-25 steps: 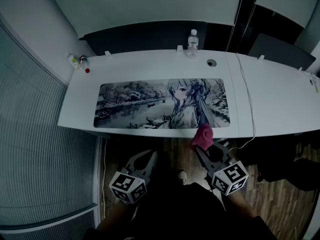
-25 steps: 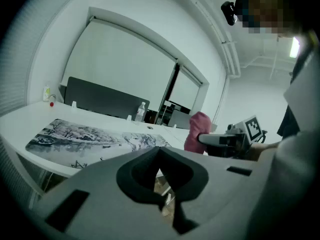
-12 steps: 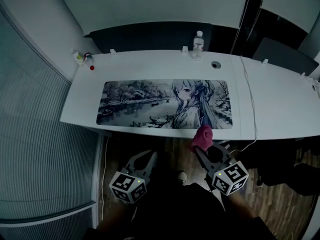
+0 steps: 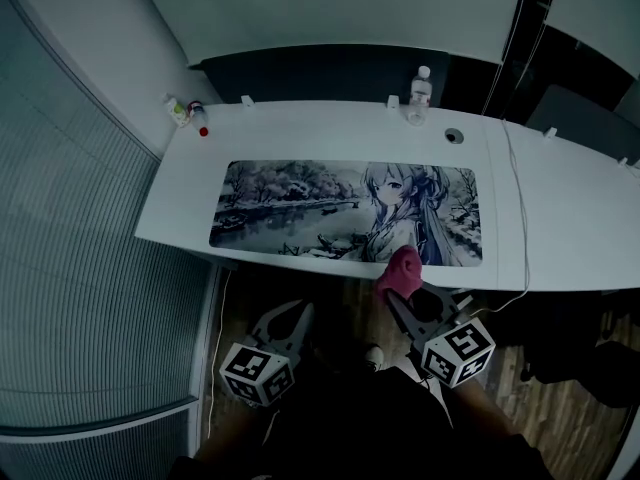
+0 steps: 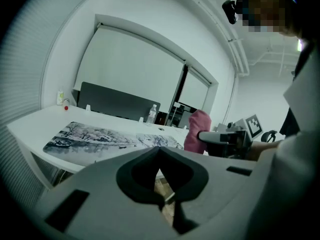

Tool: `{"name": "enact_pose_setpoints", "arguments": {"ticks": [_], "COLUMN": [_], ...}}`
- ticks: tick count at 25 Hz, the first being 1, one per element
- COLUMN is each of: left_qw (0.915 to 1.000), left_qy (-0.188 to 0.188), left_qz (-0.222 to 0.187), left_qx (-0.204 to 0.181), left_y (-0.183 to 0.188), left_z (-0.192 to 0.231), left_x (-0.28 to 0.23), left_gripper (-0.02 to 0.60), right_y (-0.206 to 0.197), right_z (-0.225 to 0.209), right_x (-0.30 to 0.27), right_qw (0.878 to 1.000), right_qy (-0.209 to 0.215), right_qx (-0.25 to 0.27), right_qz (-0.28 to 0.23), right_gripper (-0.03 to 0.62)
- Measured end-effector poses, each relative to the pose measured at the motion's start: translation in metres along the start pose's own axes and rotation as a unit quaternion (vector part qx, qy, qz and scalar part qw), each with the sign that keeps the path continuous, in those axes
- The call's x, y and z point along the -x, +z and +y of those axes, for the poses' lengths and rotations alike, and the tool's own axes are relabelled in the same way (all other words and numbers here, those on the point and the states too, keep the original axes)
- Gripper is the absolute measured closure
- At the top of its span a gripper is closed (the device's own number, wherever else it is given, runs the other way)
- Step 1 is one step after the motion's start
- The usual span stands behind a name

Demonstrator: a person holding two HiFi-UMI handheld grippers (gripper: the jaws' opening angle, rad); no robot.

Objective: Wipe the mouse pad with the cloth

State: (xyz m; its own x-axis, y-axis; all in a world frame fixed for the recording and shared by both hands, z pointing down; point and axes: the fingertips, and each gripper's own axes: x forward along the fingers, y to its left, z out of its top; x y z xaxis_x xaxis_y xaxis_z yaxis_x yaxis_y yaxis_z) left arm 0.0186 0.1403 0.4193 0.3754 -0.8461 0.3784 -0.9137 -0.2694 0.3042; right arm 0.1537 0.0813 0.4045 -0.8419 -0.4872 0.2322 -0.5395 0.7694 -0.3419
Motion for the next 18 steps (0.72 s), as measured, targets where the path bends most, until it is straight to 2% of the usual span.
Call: {"name": "enact_pose_setpoints", "arguments": {"ticks": [8,18], "left_qw": [0.9999,0.9989], "left_qy": [-0.014,-0.037], "left_qz": [0.0,0.027], "left_qx": [0.001,-0.006], "left_y": [0.008,0.028], "left_z": [0.058,0.16], "left_x": [-0.002,0.004], "left_gripper": [0.577,0.577], "right_y": [0.0,-0.01], "right_z": [0.022,0.057], "right_x": [-0.063,-0.177], "right_qw": [1.0,0.998], "right_qy": [-0.005,-0.029], "right_qx": [0.006,-0.023], "right_qz": [0.011,0.042], "right_gripper": [0.479,0.479]}}
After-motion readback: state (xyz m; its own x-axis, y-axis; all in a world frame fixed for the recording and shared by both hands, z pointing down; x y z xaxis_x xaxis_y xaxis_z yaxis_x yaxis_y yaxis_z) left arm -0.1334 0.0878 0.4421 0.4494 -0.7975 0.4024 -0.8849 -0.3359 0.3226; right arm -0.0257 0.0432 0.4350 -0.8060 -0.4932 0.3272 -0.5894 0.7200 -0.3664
